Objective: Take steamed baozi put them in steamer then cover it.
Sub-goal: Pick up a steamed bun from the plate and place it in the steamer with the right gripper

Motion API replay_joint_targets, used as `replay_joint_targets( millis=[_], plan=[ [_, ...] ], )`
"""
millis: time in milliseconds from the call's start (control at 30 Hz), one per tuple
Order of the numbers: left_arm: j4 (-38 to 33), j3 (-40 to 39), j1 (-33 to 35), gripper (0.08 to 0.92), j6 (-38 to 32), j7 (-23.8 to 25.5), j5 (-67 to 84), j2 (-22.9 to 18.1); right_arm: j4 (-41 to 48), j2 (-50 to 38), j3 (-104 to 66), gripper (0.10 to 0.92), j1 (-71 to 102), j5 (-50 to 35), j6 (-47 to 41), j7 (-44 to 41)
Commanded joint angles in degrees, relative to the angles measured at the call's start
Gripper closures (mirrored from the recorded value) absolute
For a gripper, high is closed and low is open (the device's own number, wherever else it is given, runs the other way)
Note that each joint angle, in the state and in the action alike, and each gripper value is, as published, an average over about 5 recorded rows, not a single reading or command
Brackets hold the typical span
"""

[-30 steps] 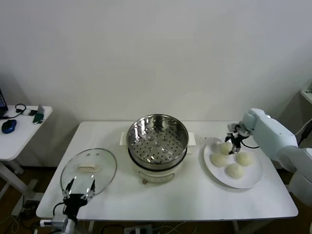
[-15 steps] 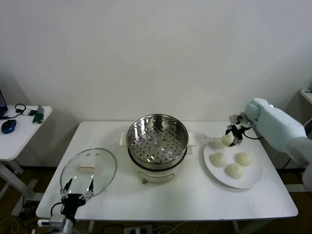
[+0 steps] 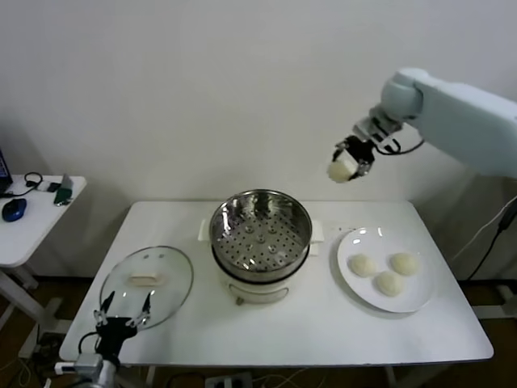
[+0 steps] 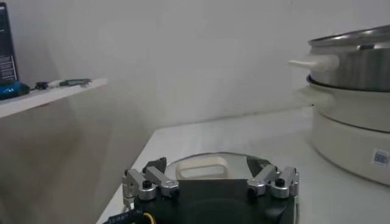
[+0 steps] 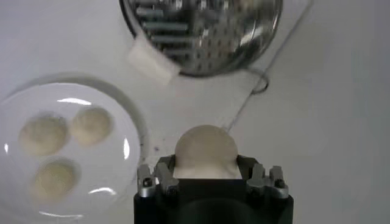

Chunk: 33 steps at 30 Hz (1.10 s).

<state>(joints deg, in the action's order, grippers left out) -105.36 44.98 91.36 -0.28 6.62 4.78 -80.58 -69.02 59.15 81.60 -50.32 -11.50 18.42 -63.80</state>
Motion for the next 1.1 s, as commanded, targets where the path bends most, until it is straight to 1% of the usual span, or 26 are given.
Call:
replay_joint_targets(
  millis=[33, 267, 500, 633, 833, 1100],
  plan=[
    [-0.2, 0.2, 0.0, 0.177, 0.0, 0.0, 0.1, -0.2, -14.0, 8.9, 5.4, 0.347, -3.9, 5.0, 6.5, 5.0],
    [-0.8, 0.9, 0.1, 0.177, 0.1, 0.0, 0.2, -0.3, -2.9, 13.6, 2.2, 0.347, 10.0, 21.4, 10.6, 10.0],
    [-1.3, 1.5, 0.2, 0.177, 0.2, 0.0, 0.4, -0.6, 9.6, 16.4, -2.1, 0.347, 21.4, 28.6, 11.8, 13.7],
    [-1.1, 1.6, 0.3, 0.177, 0.1, 0.0, 0.4, -0.8, 15.3, 17.9, -4.9, 0.347, 24.9, 31.4, 12.8, 15.1],
    [-0.7, 1.8, 0.3, 0.177, 0.0, 0.0, 0.4, -0.9, 21.9, 20.2, -8.1, 0.347, 27.1, 32.0, 14.0, 17.0],
    [-0.3, 2.1, 0.3, 0.177, -0.1, -0.1, 0.4, -1.0, 25.0, 21.5, -8.2, 0.347, 27.2, 31.2, 15.1, 17.8]
  ],
)
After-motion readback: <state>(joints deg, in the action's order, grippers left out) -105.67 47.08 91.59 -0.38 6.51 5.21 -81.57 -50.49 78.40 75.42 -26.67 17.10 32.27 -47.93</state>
